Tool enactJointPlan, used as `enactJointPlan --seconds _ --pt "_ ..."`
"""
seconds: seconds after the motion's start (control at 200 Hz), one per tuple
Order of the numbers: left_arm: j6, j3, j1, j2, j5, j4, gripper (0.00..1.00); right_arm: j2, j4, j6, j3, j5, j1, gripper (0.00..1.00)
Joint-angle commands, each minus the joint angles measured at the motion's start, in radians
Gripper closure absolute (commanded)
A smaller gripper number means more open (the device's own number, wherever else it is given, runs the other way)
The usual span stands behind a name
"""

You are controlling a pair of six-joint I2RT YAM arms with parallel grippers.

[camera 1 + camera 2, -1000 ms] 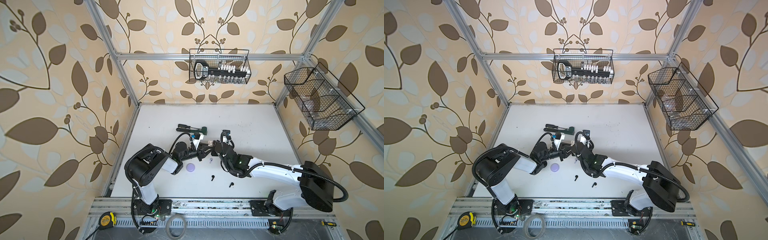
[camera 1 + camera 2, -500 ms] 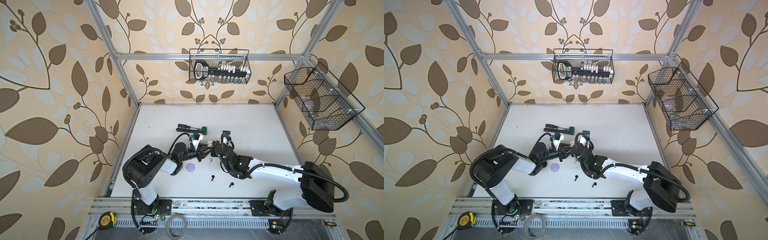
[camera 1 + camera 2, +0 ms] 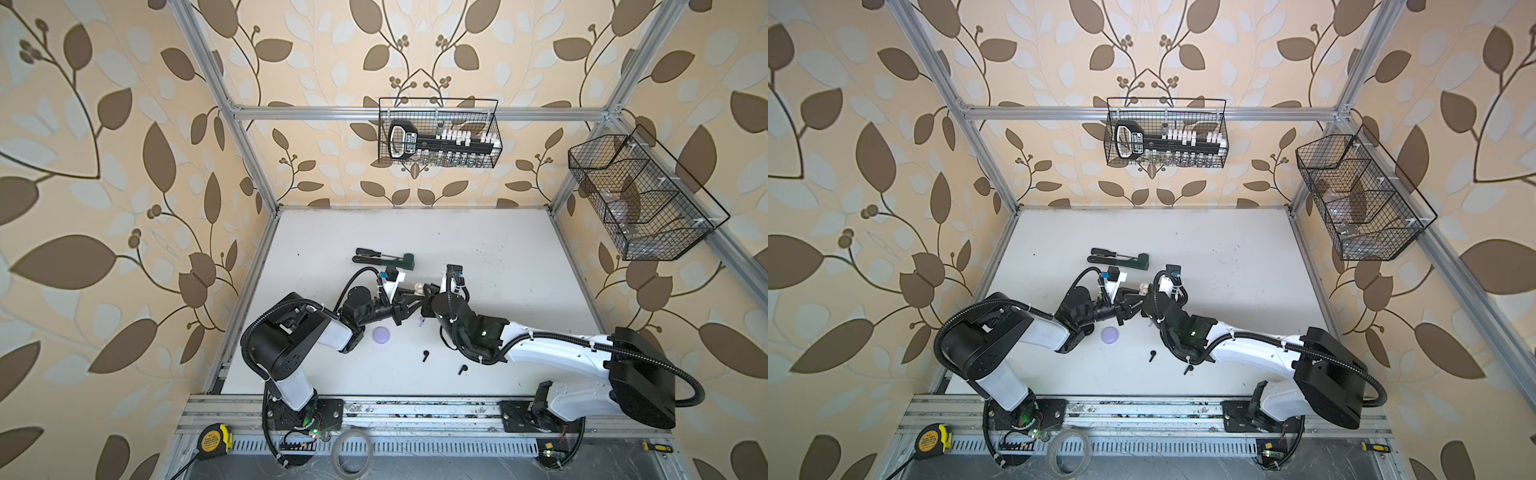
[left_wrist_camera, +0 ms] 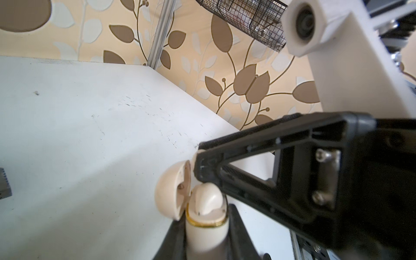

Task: Insert wireless bluetooth earbuds into charging case
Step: Insert the wireless bluetooth earbud into the charging case.

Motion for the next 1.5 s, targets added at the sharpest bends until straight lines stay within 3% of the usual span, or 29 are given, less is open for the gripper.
enactJointPlan --seconds 0.0,0.955,1.24,1.5 --pt "0.016 0.005 -0.011 -0.056 -0.013 0.092 1.0 -0.015 0.007 0.022 -0.031 -0.039 0.034 0.85" --pt "0.081 -0.053 -0.01 -0.134 -0.019 0.093 1.0 -0.024 -0.146 -0.015 0.022 0.059 0.042 0.87" --pt "0.085 -0.058 -0.01 -0.143 -0.019 0.093 1.0 -0.015 -0.135 -0.016 0.023 0.011 0.047 0.88" --pt "0.115 -0.08 -0.01 -0.173 0.005 0.093 1.0 -0.032 -0.107 0.012 -0.012 -0.053 0.06 0.82"
